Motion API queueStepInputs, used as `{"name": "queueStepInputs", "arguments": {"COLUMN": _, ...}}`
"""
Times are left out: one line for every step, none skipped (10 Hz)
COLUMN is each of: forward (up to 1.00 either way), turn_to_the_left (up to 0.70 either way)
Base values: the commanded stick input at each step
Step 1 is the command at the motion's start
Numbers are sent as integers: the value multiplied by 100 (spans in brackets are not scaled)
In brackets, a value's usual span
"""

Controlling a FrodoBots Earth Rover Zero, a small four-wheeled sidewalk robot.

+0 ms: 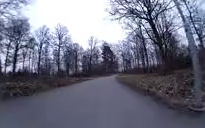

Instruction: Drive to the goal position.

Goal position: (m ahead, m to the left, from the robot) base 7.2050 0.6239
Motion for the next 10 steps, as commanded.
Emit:
{"name": "queueStepInputs", "arguments": {"forward": 85, "turn_to_the_left": 0}}
{"name": "queueStepInputs", "arguments": {"forward": 85, "turn_to_the_left": 0}}
{"name": "queueStepInputs", "arguments": {"forward": 85, "turn_to_the_left": 0}}
{"name": "queueStepInputs", "arguments": {"forward": 85, "turn_to_the_left": 0}}
{"name": "queueStepInputs", "arguments": {"forward": 85, "turn_to_the_left": 0}}
{"name": "queueStepInputs", "arguments": {"forward": 85, "turn_to_the_left": 0}}
{"name": "queueStepInputs", "arguments": {"forward": 85, "turn_to_the_left": 0}}
{"name": "queueStepInputs", "arguments": {"forward": 85, "turn_to_the_left": 0}}
{"name": "queueStepInputs", "arguments": {"forward": 85, "turn_to_the_left": 0}}
{"name": "queueStepInputs", "arguments": {"forward": 85, "turn_to_the_left": 0}}
